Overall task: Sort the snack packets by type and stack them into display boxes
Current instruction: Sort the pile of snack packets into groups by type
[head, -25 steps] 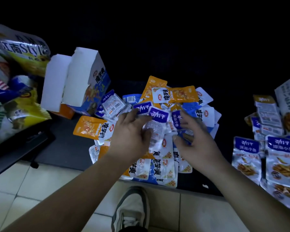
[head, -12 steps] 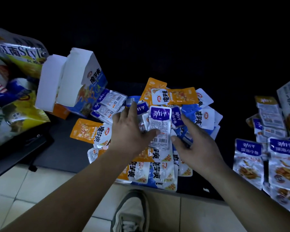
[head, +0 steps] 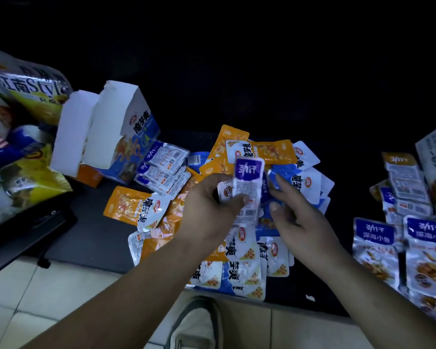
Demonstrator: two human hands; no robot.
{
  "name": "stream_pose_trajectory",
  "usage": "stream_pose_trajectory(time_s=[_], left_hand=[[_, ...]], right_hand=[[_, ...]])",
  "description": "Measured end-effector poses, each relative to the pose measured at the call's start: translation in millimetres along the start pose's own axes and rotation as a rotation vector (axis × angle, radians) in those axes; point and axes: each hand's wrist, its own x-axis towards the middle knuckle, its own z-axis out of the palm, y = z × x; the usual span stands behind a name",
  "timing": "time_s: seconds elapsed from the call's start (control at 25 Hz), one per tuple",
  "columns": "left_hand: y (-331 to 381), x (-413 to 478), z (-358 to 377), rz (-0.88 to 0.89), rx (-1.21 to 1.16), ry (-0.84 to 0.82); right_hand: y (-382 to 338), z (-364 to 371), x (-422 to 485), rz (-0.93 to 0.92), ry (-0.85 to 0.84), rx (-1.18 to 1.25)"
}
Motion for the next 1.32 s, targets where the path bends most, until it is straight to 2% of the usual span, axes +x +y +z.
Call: stream_pose_trajectory(time_s=[0.16, 0.24, 0.32, 0.44, 0.56, 0.68, 0.8, 0.96, 1.04, 1.16, 1.32], left_hand=[[21.9, -17.4, -8.1, 0.080, -0.269, 0.099], [34.1, -27.8, -4.1, 0.078, -0.385, 0.042], [39.2, -38.9, 9.4, 0.073, -0.397, -0.084], [38.5, -49.4, 32.1, 0.083, -0.302, -0.218], [33.1, -52.9, 49.8, -0.014, -0.339, -0.178], [26.5, -56.8, 72.2, -0.045, -0.249, -0.113], [23.4, -65.2, 107.5, 0.008, -0.168, -0.172], [30.2, -77.0, 150.7, -0.052, -0.172, -0.331], [37.0, -81.3, 168.4, -0.054, -0.117, -0.441], [41.4, -77.8, 189.8, 0.000, 0.007, -0.508], [50.0, -78.6, 212.6, 0.093, 0.126, -0.570]], right_hand=[[-21.2, -5.0, -3.5, -0.040, 0.201, 0.196], [-36.9, -4.5, -6.5, -0.020, 0.140, 0.374], [-43.8, -4.0, -8.3, 0.043, 0.039, 0.515], [-26.4, -16.9, -11.3, 0.139, 0.113, 0.587], [-5.5, -38.6, -25.4, 0.170, 0.169, 0.622], [11.2, -56.2, -43.0, 0.189, 0.216, 0.559], [26.5, -83.2, -60.2, 0.196, 0.279, 0.473], [47.3, -128.4, -89.8, 0.217, 0.319, 0.354], [60.1, -150.4, -105.9, 0.236, 0.427, 0.292], [77.8, -183.9, -117.3, 0.244, 0.643, 0.196], [87.7, -208.9, -113.3, 0.262, 0.736, -0.076]])
